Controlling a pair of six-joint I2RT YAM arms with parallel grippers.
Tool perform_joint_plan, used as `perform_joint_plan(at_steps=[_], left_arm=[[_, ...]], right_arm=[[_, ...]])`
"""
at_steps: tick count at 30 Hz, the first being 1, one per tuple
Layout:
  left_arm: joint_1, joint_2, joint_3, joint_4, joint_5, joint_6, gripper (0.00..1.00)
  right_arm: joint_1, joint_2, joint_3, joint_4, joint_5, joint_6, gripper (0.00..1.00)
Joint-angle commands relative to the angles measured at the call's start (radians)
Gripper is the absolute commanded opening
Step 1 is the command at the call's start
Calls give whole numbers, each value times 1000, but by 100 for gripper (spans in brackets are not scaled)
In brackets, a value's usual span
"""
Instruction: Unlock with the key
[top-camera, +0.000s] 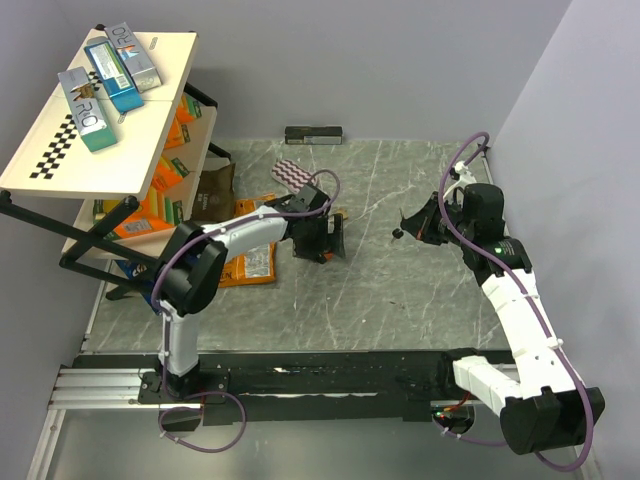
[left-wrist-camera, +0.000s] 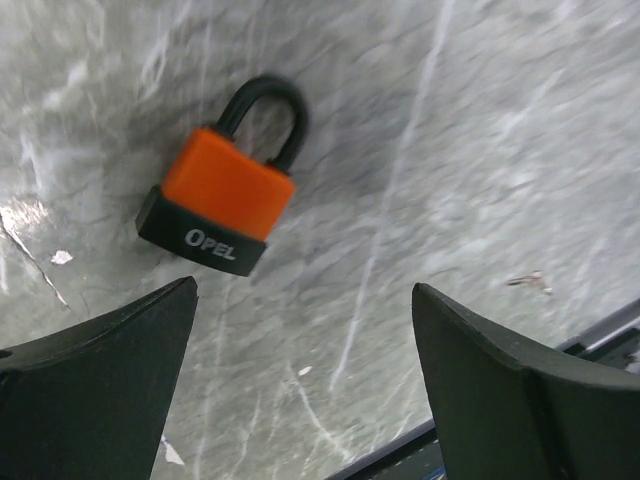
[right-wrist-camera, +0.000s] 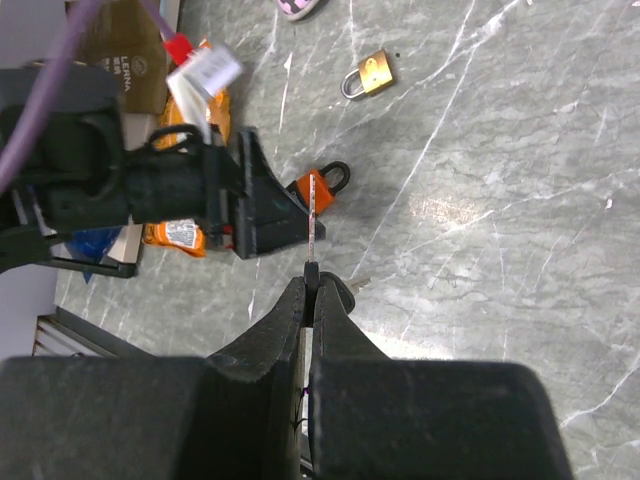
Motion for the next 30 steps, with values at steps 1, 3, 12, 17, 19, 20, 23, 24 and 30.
perform_joint_plan(at_steps=[1,3,12,17,19,20,23,24,30], left_arm=[[-6,41,59,-58,33,33,93],[-6,60,73,-65,50,35,93],[-39,149,154,-35,101,35,94],[-47,184,219,-12,127,18,94],[-52,189,236,-8,133,10,94],[-53,190,239,-5,136,7,94],[-56,178,228,51,180,0,94],[-58,173,226,77,187,-2,94],[-35,2,188,263,190,-58,94]], right_arm=[[2,-2,37,9,10,10,0],[3,-5,34,10,9,12,0],[5,-5,25,20,9,20,0],[7,-13,20,20,12,21,0],[7,-15,17,18,17,18,0],[7,-16,16,20,20,20,0],[7,-21,7,24,18,20,0],[7,-21,7,23,17,20,0],[8,-30,7,12,32,-2,0]])
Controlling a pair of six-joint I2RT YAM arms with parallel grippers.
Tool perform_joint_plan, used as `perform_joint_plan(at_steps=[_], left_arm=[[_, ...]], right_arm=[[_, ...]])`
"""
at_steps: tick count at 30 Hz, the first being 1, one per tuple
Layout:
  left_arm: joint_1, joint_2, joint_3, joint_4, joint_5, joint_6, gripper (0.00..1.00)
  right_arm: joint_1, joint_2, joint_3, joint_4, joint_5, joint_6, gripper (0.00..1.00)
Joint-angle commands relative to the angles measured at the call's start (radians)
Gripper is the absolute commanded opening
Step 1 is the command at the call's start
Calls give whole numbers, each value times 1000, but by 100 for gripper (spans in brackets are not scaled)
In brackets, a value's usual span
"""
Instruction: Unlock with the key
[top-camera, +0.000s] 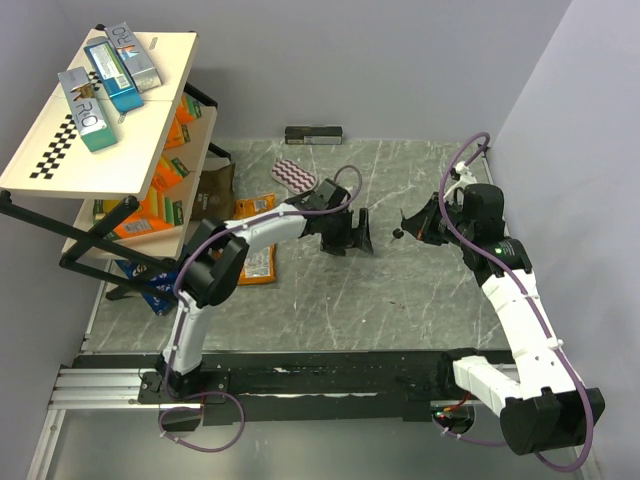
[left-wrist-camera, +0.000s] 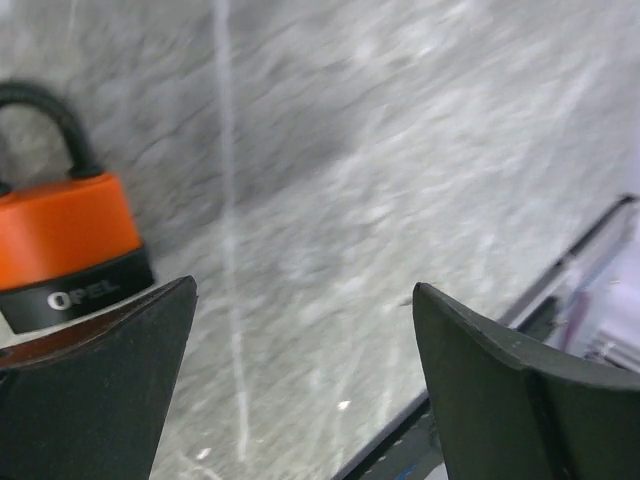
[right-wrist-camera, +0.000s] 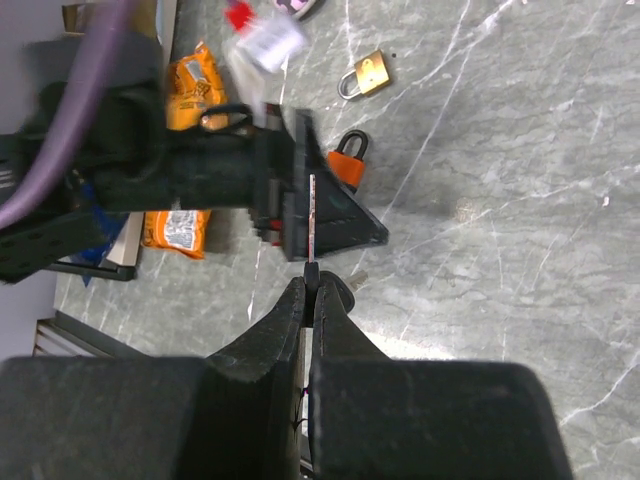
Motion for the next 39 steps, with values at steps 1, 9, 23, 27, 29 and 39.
perform_joint_plan(at_steps=[1,9,23,27,29,39], left_arm=[[24,-195,0,192,23,-68,94],[68,-317,70,80,-58,-201,92],[62,-350,29,2,86,-408,81],[58,-354,9,11,78,-422,81],[58,-350,3,16,87,-430,81],[56,-325,3,25,118,-439,63]], right_arm=[[6,-29,9,12,33,-12,0],[65,-23,23,13,72,-98,0],[454,148,182,-49,548,-336,0],[519,190,210,-40,616,-385,0],[536,202,215,-31,637,-399,0],[624,205,201,30,729,-462,0]])
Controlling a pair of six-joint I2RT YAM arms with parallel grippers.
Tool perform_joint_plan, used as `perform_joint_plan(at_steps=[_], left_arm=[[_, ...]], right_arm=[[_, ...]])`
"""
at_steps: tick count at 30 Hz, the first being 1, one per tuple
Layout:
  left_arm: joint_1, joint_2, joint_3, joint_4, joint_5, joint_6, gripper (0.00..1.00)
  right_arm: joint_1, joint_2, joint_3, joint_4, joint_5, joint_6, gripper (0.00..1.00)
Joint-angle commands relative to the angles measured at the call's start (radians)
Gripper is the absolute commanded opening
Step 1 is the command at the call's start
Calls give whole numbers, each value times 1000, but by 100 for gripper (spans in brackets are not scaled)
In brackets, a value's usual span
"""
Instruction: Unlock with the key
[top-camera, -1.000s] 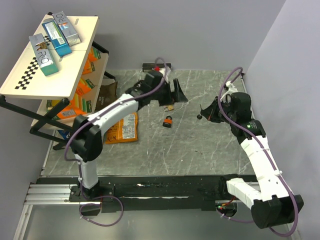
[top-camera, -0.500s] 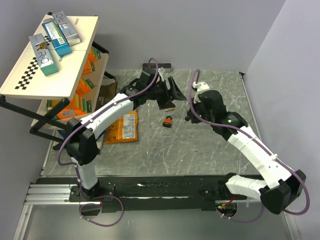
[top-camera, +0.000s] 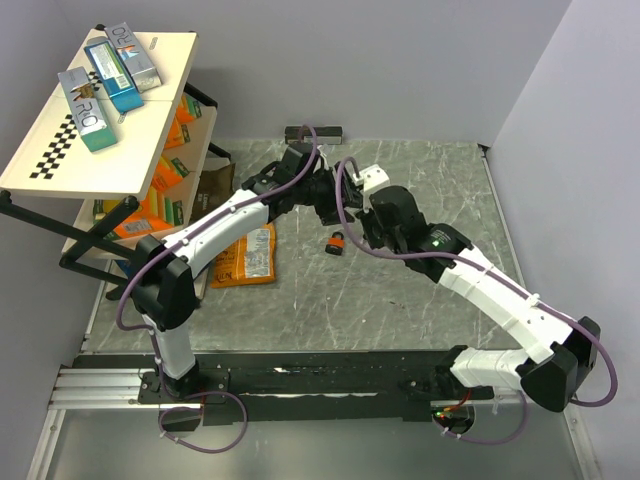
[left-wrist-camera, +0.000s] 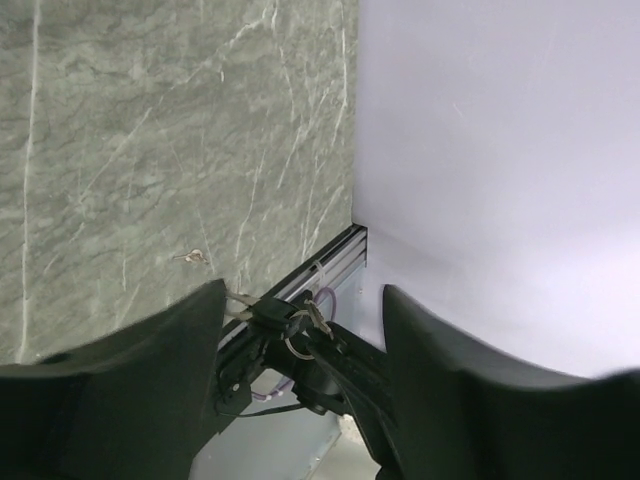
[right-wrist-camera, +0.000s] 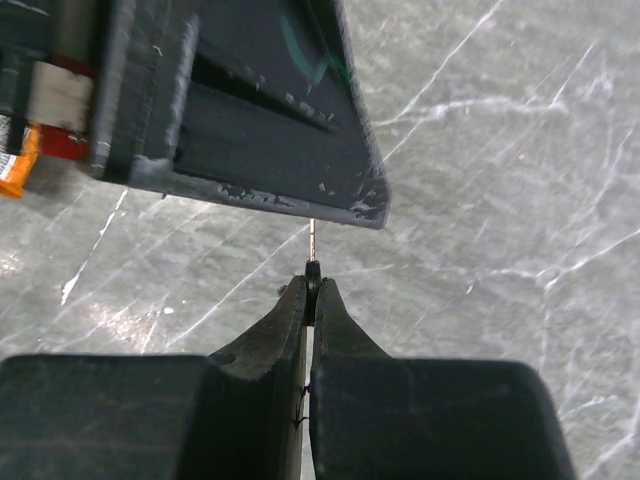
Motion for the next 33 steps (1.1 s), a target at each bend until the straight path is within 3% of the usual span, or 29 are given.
perform_joint_plan(at_steps=[1,3,13,17,21,22,23,29,32,33], left_arm=[[-7,10,10,19,39,-17,59],[-8,13,13,18,42,-17,50],[-16,8,16,33,51,-18,23],[-16,7,7,47,66,-26,1],[-11,-2,-3,56,63,-26,1],[-8,-7,-10,64,57,-20,1],[-5,-12,-16,71,48,-18,1],[38,-82,-118,178,-27,34,1],[61,-124,-180,258,-24,71,1],[74,-139,-194,268,-21,87,1]], right_arm=[[28,-11,33,72,70,-59,0],[40,-8,28,75,91,-64,0],[106,0,-18,152,150,-147,0],[123,30,-10,151,189,-167,0],[125,49,-2,138,203,-142,0],[125,49,-1,135,196,-136,3],[123,46,1,131,181,-130,17],[47,-19,-4,112,46,-50,56],[-80,-74,-18,124,-185,-4,69],[-123,-88,-38,137,-368,54,71]])
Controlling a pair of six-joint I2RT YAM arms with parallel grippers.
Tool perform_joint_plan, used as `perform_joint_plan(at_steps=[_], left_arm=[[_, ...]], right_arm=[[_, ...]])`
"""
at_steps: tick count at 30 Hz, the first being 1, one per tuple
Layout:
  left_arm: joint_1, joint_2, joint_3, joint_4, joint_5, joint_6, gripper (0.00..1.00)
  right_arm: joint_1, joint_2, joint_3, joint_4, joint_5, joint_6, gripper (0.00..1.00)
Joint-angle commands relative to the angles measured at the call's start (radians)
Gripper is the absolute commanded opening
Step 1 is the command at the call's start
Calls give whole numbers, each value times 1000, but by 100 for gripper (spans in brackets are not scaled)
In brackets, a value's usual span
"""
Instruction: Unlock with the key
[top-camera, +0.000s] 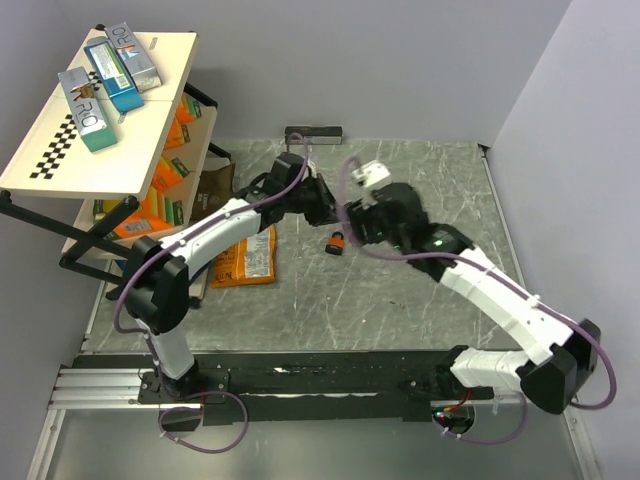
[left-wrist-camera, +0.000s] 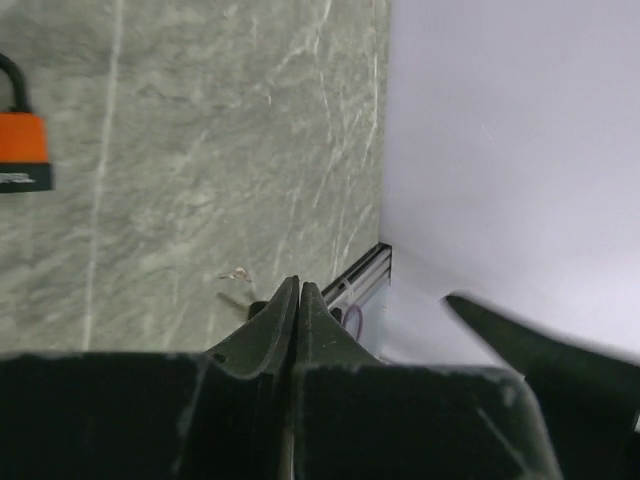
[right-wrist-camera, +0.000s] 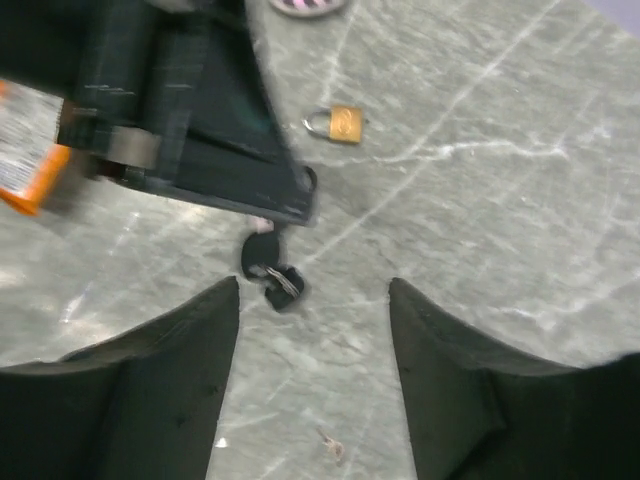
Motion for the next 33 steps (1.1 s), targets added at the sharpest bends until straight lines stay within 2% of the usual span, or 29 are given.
perform_joint_plan(at_steps=[1,3,4,7,11,14,19,27,33], left_arm=[[45,-113,-60,145,-3,76,1],[63,-128,-86,195,23,110,1],[68,-145,-114,216,42,124,1],[72,-175,-164,312,89,179,1],[75,-208,-226,463,228,196,1],[75,-240,-283,577,279,171,1],[75,-272,-359,713,307,110,1],[75,-268,-372,790,333,67,1],[75,-277,-395,826,336,46,1]], right_arm=[[-190,-110,-32,58,-484,132,73],[-291,-124,-68,114,-624,195,74],[-320,-121,-75,129,-760,214,74],[-389,-75,-72,172,-998,281,73],[-438,-15,-87,305,-1190,404,66],[-458,13,-98,399,-1279,484,64],[-460,50,-85,402,-1341,487,57],[-460,79,-85,424,-1395,510,47],[-458,82,-96,448,-1401,530,46]])
